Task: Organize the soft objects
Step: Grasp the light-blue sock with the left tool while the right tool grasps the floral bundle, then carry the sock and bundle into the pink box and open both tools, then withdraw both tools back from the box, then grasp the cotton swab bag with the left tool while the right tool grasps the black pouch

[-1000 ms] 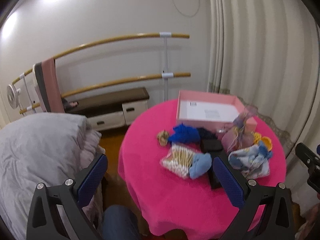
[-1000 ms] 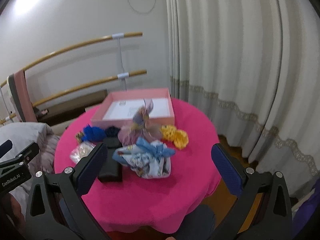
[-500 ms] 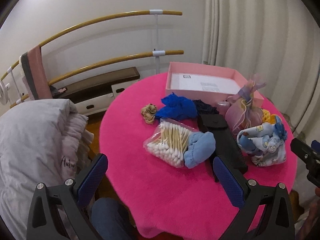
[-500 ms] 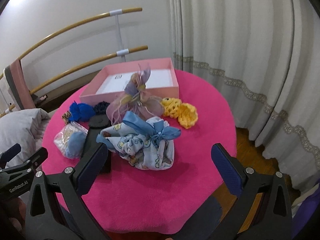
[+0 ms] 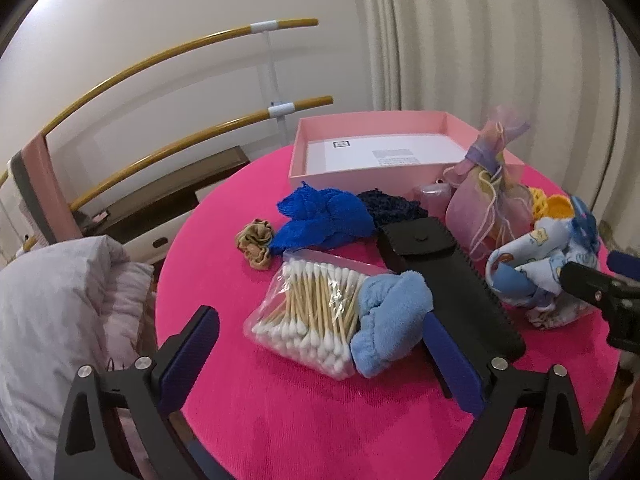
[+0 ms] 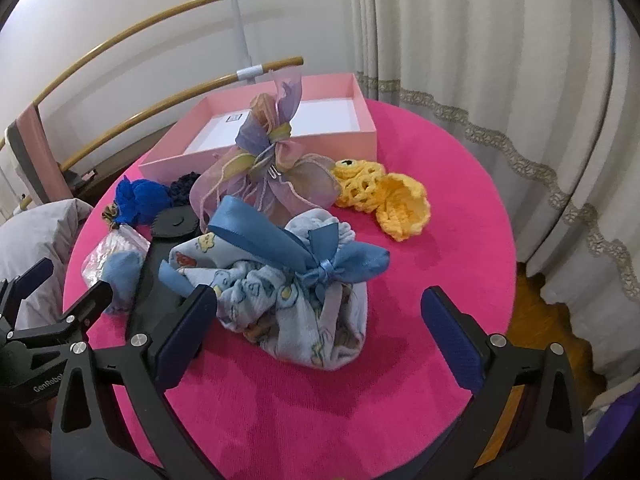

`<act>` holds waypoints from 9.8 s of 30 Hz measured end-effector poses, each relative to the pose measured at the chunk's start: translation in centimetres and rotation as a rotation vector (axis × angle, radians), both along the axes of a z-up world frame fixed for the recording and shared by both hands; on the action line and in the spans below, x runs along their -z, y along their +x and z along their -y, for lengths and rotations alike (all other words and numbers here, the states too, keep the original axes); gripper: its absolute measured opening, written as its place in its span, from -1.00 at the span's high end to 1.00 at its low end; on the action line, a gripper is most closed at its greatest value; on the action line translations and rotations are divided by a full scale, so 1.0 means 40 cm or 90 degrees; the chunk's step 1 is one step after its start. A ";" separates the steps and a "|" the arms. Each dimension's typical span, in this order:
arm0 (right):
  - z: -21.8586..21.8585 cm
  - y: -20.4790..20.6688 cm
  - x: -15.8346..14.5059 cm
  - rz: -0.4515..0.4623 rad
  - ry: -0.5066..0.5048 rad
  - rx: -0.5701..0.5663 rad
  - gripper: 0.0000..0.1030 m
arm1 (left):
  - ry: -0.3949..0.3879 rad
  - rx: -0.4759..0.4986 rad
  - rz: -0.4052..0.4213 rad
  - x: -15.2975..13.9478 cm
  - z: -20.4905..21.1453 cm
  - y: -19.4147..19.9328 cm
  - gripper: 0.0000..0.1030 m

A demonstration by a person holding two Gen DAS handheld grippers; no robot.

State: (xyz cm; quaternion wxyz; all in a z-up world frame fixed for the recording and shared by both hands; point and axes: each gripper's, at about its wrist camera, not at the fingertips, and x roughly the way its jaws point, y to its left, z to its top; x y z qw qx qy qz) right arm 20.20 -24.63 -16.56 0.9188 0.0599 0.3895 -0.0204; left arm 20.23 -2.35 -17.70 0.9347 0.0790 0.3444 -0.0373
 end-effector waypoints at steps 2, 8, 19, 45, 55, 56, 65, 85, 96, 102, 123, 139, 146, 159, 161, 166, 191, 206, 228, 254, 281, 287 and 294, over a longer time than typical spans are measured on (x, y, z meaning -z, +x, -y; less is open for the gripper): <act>0.001 0.010 0.005 -0.001 0.010 -0.003 -0.99 | 0.005 0.014 0.004 0.005 0.003 0.007 -0.89; 0.006 0.030 0.013 -0.008 0.038 -0.009 -0.99 | 0.059 0.074 0.020 0.022 0.043 0.015 -0.76; -0.001 0.058 0.030 -0.014 0.067 -0.035 -0.81 | -0.046 0.129 -0.045 0.046 0.022 0.092 -0.02; -0.025 0.063 0.034 -0.004 0.077 -0.069 -0.25 | -0.114 0.103 -0.054 0.007 -0.029 0.048 0.45; -0.018 0.007 -0.021 0.033 0.070 -0.063 -0.06 | -0.079 0.053 -0.058 -0.026 -0.026 0.045 0.45; -0.019 -0.002 -0.033 0.040 0.067 -0.063 -0.06 | -0.078 0.052 -0.056 -0.032 -0.026 0.043 0.46; -0.055 -0.042 -0.149 0.104 0.040 -0.083 -0.06 | -0.071 0.045 -0.023 -0.106 -0.021 0.021 0.46; -0.096 0.197 -0.363 0.198 -0.026 -0.090 -0.06 | -0.104 0.014 0.057 -0.306 -0.007 0.241 0.46; -0.047 0.367 -0.343 0.154 -0.027 -0.083 -0.07 | -0.106 0.015 0.034 -0.289 0.042 0.460 0.46; -0.021 0.457 -0.300 0.111 -0.020 -0.085 -0.07 | -0.111 0.014 0.002 -0.256 0.076 0.606 0.46; 0.089 0.636 -0.170 -0.023 0.056 -0.055 -0.55 | -0.124 0.022 -0.090 -0.200 0.126 0.996 -0.64; 0.071 0.446 -0.304 0.089 0.067 -0.028 -1.00 | -0.087 -0.020 0.010 -0.291 0.054 0.793 -0.99; 0.058 0.242 -0.378 0.182 0.067 -0.023 -1.00 | -0.085 -0.031 0.072 -0.313 0.014 0.529 -0.99; 0.021 -0.049 -0.375 0.247 0.051 0.015 -1.00 | -0.090 -0.039 0.126 -0.303 -0.044 0.094 -1.00; 0.013 -0.081 -0.372 0.247 0.039 0.018 -1.00 | -0.094 -0.039 0.125 -0.304 -0.048 0.051 -1.00; -0.019 -0.160 -0.375 0.255 0.029 0.017 -1.00 | -0.092 -0.039 0.125 -0.305 -0.054 -0.076 -1.00; -0.058 -0.357 -0.355 0.286 0.000 0.029 -1.00 | -0.110 -0.063 0.154 -0.337 -0.068 -0.368 -1.00; -0.070 -0.331 -0.323 0.245 -0.002 0.015 -1.00 | -0.084 -0.086 0.118 -0.284 -0.092 -0.296 -1.00; -0.123 -0.119 -0.150 0.095 0.006 -0.034 -1.00 | -0.045 -0.049 0.020 -0.078 -0.105 -0.017 -1.00; -0.160 0.062 -0.009 -0.026 0.009 -0.053 -1.00 | -0.058 0.074 -0.099 0.148 -0.106 0.337 -0.63; -0.235 0.111 0.073 -0.082 0.005 -0.125 0.23 | -0.087 0.062 -0.104 0.115 -0.113 0.228 0.17; -0.199 0.055 0.050 -0.059 0.034 -0.132 0.32 | -0.097 0.064 -0.104 0.101 -0.113 0.201 0.20; -0.198 0.032 0.042 -0.061 0.039 -0.148 0.26 | -0.094 0.065 -0.103 0.087 -0.101 0.167 0.20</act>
